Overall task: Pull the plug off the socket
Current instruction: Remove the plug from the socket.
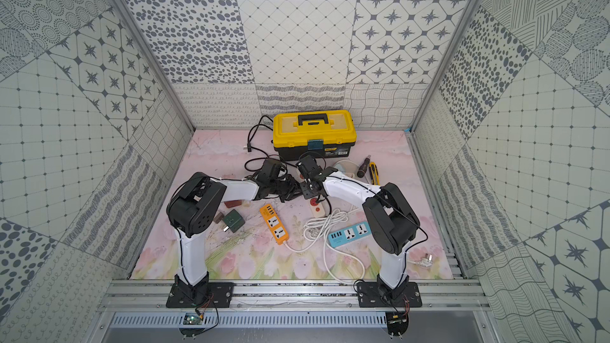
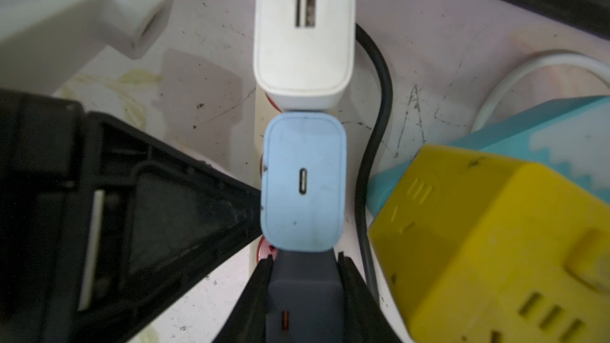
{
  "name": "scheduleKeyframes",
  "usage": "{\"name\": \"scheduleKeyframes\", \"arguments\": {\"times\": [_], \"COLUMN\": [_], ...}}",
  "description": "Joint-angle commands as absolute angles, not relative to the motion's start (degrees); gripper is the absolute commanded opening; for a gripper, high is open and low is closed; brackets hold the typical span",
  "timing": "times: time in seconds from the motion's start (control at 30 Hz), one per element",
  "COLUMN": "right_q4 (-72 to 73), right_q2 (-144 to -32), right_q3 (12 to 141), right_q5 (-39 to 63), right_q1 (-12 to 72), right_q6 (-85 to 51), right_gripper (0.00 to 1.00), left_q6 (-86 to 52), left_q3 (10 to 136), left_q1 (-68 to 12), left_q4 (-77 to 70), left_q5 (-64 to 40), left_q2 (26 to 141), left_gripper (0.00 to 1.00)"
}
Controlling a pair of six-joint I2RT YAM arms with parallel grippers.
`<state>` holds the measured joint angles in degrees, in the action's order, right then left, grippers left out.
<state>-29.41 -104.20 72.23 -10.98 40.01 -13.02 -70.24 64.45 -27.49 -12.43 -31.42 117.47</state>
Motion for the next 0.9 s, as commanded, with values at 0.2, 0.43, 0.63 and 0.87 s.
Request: {"name": "scheduleKeyframes", "arguments": {"times": [0.2, 0.43, 0.63, 0.87], "right_q4": [-28.59, -26.38, -27.68, -22.87], "right_q2": [-99.75, -104.27, -98.33, -84.07], "right_q3": [80.02, 81.14, 77.54, 67.22], "right_q5": [-3.39, 4.49, -0.25, 1.76], "right_q1": [39.71, 39.93, 40.88, 39.80], "right_q6": [-15.72, -18.93, -17.29, -17.19], "right_gripper": [0.23, 0.23, 0.23, 0.24], "left_q6": [-69.26, -67.42, -65.25, -54.92], "left_q3": [63.53, 57.86, 53.91, 50.02], "left_q1": [-27.68, -27.86, -27.67, -27.16], "left_q4": [13.70, 14.27, 11.75, 9.47], "left_q5": [-10.56, -9.26, -11.10, -10.05], "left_q2": [118.64, 109.47, 103.78, 87.58], "left_gripper": [0.25, 0.27, 0.27, 0.30]}}
